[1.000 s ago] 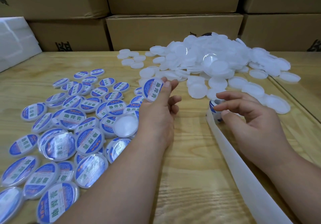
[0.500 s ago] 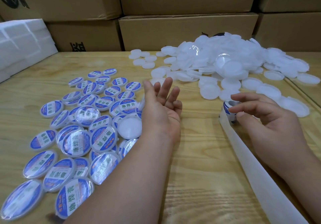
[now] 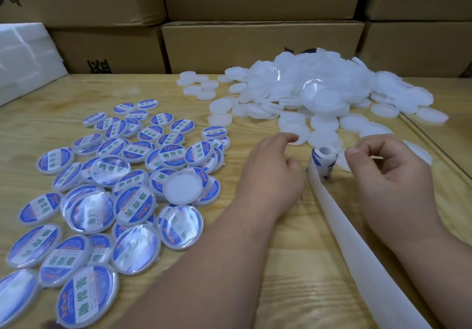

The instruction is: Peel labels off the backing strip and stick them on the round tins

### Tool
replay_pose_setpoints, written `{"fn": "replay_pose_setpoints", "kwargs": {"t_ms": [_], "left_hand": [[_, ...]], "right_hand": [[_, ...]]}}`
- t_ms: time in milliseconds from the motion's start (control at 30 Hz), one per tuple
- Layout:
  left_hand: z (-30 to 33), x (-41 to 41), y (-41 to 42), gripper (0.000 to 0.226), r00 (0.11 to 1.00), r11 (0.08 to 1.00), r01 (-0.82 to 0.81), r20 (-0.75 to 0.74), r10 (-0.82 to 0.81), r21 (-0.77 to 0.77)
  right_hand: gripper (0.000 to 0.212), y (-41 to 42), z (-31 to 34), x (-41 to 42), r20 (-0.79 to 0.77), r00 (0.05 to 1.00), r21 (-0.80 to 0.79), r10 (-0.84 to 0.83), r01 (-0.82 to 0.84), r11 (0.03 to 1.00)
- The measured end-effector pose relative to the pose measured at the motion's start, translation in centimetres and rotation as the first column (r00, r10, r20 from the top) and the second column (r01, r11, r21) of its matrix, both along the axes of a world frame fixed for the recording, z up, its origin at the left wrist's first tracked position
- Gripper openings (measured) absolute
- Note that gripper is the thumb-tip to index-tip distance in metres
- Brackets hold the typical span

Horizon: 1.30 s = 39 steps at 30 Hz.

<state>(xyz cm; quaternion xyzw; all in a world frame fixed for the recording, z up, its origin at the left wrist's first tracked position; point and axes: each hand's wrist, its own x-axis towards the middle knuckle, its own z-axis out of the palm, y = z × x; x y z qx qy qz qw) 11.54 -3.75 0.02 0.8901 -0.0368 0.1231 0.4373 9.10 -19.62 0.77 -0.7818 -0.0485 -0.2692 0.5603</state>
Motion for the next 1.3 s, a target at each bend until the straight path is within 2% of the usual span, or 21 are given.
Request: {"fn": "replay_pose_setpoints", "kwargs": {"t_ms": [233,367,467,600,700,733,800,867,967,1000,1067,1100,1133,1233,1300], "left_hand": [[-0.6,3.1,-1.3,0.067,0.982,0.923,-0.174,-0.015,0.191,0.342],[-0.5,5.4,-1.4,0.077,0.983,0.883,-0.150,-0.028,0.181,0.444],[-0.4,6.8,-1.5,0.079,0.992,0.881,-0.101,-0.021,0.125,0.462],[-0.5,7.7,-1.6,0.068,0.995,0.908,-0.093,0.020,0.093,0.408],[-0.4,7.3,-1.4,0.066,0.994,0.949,-0.112,0.038,0.105,0.293],[-0.1,6.9,-1.2,0.065,0.993,0.975,-0.117,0.022,0.115,0.189],[0.6,5.8,-0.6,0.061,0.992,0.982,-0.123,-0.037,0.119,-0.141],[1.0,4.4,0.0,0.051,0.995,0.912,-0.096,-0.023,0.095,-0.400],[1.0,1.4,0.8,0.045,0.999,0.860,-0.031,0.000,0.036,-0.509],[0.8,0.3,1.0,0.044,1.000,0.820,-0.005,-0.008,0.001,-0.573],[0.5,-1.7,1.1,0.045,0.996,0.675,0.025,-0.037,-0.078,-0.738],[0.5,-2.3,1.2,0.045,0.994,0.613,0.027,-0.046,-0.102,-0.790],[0.5,-2.6,1.2,0.045,0.992,0.589,0.028,-0.052,-0.118,-0.807],[1.0,-2.4,1.3,0.046,0.981,0.619,0.055,-0.072,-0.178,-0.783],[1.3,-1.9,1.3,0.044,0.971,0.642,0.088,-0.079,-0.227,-0.761]], "right_hand": [[0.016,-0.1,0.1,0.2,-0.056,0.998,0.024,-0.035,0.037,0.999],[0.017,-0.3,0.1,0.0,-0.080,0.996,0.020,-0.032,0.033,0.999],[0.018,-0.4,0.0,0.0,-0.083,0.996,0.038,-0.020,0.024,0.999],[0.022,-0.7,-0.3,0.3,-0.087,0.996,0.030,-0.014,0.017,0.999],[0.024,-0.7,-0.4,0.4,-0.095,0.995,0.022,-0.009,0.011,1.000],[0.025,-0.7,-0.4,0.3,-0.095,0.995,0.027,0.001,0.001,1.000],[0.032,-0.6,-0.2,0.1,-0.099,0.994,0.025,0.039,-0.036,0.999],[0.050,-0.4,-0.2,-0.2,-0.128,0.988,-0.017,0.087,-0.090,0.996],[0.068,-0.2,0.0,-0.5,-0.222,0.962,-0.073,0.156,-0.176,0.982],[0.070,-0.1,0.1,-0.6,-0.234,0.957,-0.108,0.170,-0.199,0.974],[0.070,0.0,0.3,-0.6,-0.245,0.951,-0.180,0.188,-0.235,0.955],[0.070,0.0,0.3,-0.5,-0.260,0.946,-0.209,0.192,-0.249,0.946],[0.068,0.0,0.2,-0.4,-0.279,0.940,-0.238,0.195,-0.264,0.935],[0.051,0.2,0.0,-0.2,-0.354,0.914,-0.293,0.199,-0.310,0.904],[0.032,0.2,-0.1,-0.2,-0.383,0.892,-0.255,0.241,-0.352,0.901]]}}
